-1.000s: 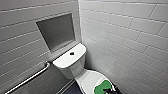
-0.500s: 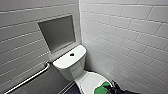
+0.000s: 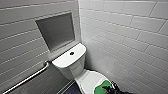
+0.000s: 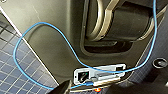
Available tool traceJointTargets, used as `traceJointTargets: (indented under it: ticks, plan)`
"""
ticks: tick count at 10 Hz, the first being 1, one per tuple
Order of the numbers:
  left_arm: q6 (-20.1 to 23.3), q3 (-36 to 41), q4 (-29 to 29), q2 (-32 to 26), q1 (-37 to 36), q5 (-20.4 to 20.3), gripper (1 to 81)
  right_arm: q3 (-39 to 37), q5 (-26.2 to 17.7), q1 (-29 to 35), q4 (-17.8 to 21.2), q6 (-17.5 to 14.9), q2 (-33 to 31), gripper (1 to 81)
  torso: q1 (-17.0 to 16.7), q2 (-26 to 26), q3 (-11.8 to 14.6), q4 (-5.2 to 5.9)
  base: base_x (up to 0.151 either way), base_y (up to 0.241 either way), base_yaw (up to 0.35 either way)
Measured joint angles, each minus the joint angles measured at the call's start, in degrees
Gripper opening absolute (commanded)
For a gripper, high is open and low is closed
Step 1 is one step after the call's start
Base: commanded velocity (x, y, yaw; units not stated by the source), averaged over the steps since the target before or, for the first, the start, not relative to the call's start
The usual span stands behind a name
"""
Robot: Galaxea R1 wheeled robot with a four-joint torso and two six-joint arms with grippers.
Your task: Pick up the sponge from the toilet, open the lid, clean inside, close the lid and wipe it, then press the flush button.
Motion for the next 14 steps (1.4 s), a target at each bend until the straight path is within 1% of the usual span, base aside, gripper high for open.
traceJointTargets:
  ticks: [2, 4, 6, 7, 10, 11, 14]
  plan:
    - [0.0, -0.61, 0.0, 0.61, -0.16, -0.02, 81.1, 2.02, -0.1, -0.51, 0.35, 0.02, -0.96, 81.1, 0.02, 0.0, 0.0, 0.0, 0.0, 0.0, 0.0]
    - [0.02, -2.1, 0.02, 1.65, -0.28, 0.0, 81.1, 6.6, 0.15, 0.28, 1.34, 0.05, -3.39, 81.1, 0.02, 0.0, 0.0, 0.0, 0.0, 0.0, 0.0]
    - [0.02, -2.24, 0.0, 2.08, -0.27, 0.02, 81.1, 7.58, 0.09, -0.07, 2.28, 0.06, -3.94, 81.1, 0.05, 0.0, 0.0, 0.0, 0.0, 0.0, 0.0]
    - [0.0, -2.24, 0.0, 1.88, -0.28, 0.02, 81.1, 6.99, 0.11, -0.3, 3.17, 0.09, -3.67, 81.1, 0.05, 0.0, 0.0, 0.0, 0.0, 0.0, 0.0]
    - [0.0, -2.38, -0.02, 1.79, -0.28, 0.06, 81.1, -0.38, -0.18, -0.99, 5.95, 0.22, -1.99, 81.1, 0.05, 0.0, 0.0, 0.0, 0.0, 0.0, 0.0]
    - [0.0, -2.35, -0.05, 1.77, -0.28, 0.05, 81.1, -1.97, -0.13, -0.9, 6.52, 0.22, -1.41, 81.1, 0.05, 0.0, 0.0, 0.0, 0.0, 0.0, 0.0]
    - [0.0, -2.38, -0.13, 1.62, -0.28, 0.06, 81.1, -3.63, -0.49, -0.46, 6.97, 0.22, -0.06, 81.1, 0.05, 0.0, 0.0, 0.0, 0.0, 0.0, 0.0]
